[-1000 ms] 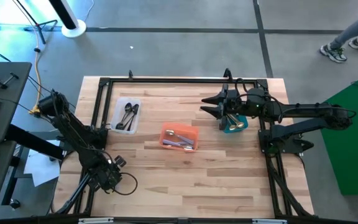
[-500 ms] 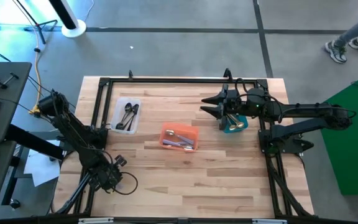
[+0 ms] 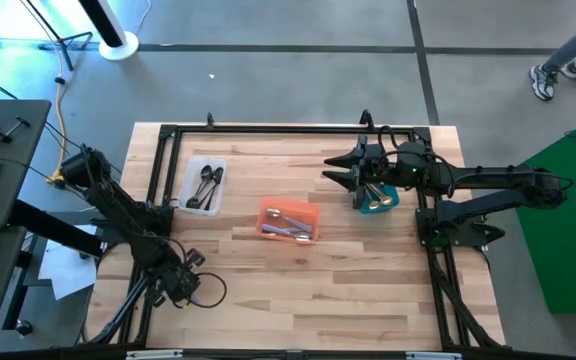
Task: Sort silverware by color (type)
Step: Put the violet spoon into the orange bin
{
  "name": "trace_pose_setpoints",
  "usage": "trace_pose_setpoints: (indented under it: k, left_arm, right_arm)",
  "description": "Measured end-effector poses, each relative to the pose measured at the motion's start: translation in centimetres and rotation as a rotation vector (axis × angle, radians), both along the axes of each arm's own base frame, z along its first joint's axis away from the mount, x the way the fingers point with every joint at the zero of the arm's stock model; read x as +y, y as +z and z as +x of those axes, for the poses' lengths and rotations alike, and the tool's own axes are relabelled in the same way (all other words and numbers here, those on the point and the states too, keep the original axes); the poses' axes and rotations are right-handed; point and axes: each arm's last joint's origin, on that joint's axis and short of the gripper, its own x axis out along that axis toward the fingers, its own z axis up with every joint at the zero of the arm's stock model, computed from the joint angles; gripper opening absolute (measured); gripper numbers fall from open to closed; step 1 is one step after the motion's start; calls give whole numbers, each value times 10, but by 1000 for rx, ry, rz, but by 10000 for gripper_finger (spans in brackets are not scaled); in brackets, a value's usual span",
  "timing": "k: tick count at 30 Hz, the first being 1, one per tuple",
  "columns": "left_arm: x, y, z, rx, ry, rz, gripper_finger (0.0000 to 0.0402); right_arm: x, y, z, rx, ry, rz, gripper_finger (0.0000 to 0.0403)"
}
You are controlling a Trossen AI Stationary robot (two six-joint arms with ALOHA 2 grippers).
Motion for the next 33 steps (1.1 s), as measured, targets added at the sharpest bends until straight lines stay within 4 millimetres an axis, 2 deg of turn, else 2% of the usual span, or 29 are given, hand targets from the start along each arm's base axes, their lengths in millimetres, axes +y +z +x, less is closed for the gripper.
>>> trace_pose_setpoints:
  k: [7,18,22,26,31,33]
  left_arm:
    - [6,10,1,-4,23,-63,21]
    - [36,58,16,-208,231,-134,21]
    - [50,85,27,-337,294,-163,21]
    - [71,115,38,-515,395,-117,20]
    - [102,155,49,-732,612,-78,21]
    - [114,171,55,-835,720,-126,21]
  right_arm:
    - [0,0,0,0,0,0,134]
    - [0,-2,0,17,0,2,134]
    - [0,-2,0,23,0,2,134]
    - [0,-3,0,26,0,3,134]
    - [0,-3,0,27,0,3,134]
    - [0,-3,0,30,0,3,134]
